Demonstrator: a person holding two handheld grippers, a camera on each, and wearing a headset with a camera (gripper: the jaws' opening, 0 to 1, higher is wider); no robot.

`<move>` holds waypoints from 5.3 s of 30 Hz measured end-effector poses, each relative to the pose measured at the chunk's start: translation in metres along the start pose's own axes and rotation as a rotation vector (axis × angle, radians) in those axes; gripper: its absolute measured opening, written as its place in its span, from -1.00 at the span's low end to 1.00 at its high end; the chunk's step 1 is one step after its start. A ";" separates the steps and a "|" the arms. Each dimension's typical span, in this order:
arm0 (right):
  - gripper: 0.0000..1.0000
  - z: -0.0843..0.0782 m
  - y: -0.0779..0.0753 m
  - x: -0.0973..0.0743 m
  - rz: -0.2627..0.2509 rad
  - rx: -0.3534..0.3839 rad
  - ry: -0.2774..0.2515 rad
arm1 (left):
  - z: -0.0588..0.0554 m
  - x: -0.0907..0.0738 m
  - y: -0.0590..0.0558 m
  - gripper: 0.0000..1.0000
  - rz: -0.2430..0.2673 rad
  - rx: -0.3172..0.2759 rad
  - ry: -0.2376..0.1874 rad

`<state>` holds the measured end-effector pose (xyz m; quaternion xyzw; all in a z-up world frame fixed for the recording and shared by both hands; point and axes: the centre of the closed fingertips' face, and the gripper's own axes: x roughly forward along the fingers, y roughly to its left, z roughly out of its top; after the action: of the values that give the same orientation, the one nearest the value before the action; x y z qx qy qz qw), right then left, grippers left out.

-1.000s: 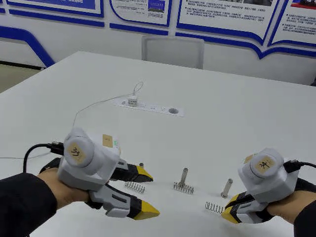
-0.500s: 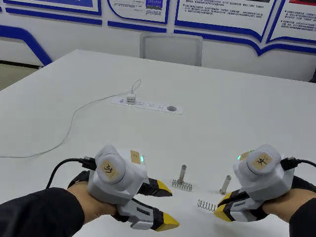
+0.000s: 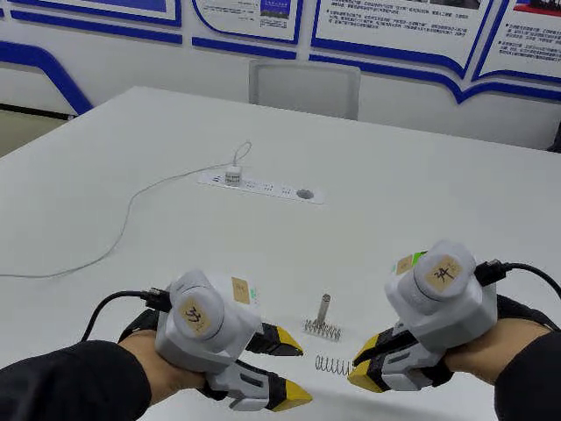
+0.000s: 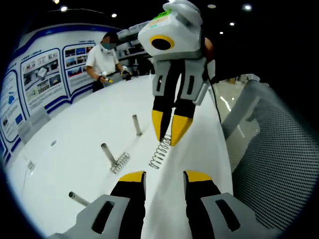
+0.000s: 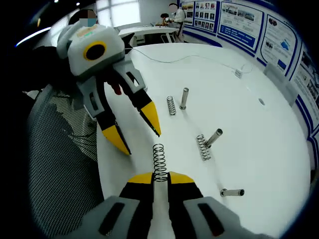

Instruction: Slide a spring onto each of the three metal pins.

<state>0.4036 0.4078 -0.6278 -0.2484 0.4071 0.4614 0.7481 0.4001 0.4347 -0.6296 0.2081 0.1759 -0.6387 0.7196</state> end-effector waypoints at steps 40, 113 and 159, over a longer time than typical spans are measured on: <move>-0.64 0.036 0.025 0.000 0.043 -0.047 -0.099 | 0.001 0.006 -0.004 -0.78 0.004 0.090 0.007; -0.76 -0.040 -0.123 -0.041 -0.113 0.121 0.262 | -0.017 -0.039 0.043 -0.07 0.101 -0.265 -0.105; -0.62 -0.049 -0.118 -0.027 -0.182 0.045 0.276 | -0.022 -0.039 0.040 -0.08 0.086 -0.276 -0.092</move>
<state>0.4842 0.3050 -0.6323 -0.3285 0.4921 0.3440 0.7291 0.4357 0.4830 -0.6248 0.0848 0.2200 -0.5860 0.7753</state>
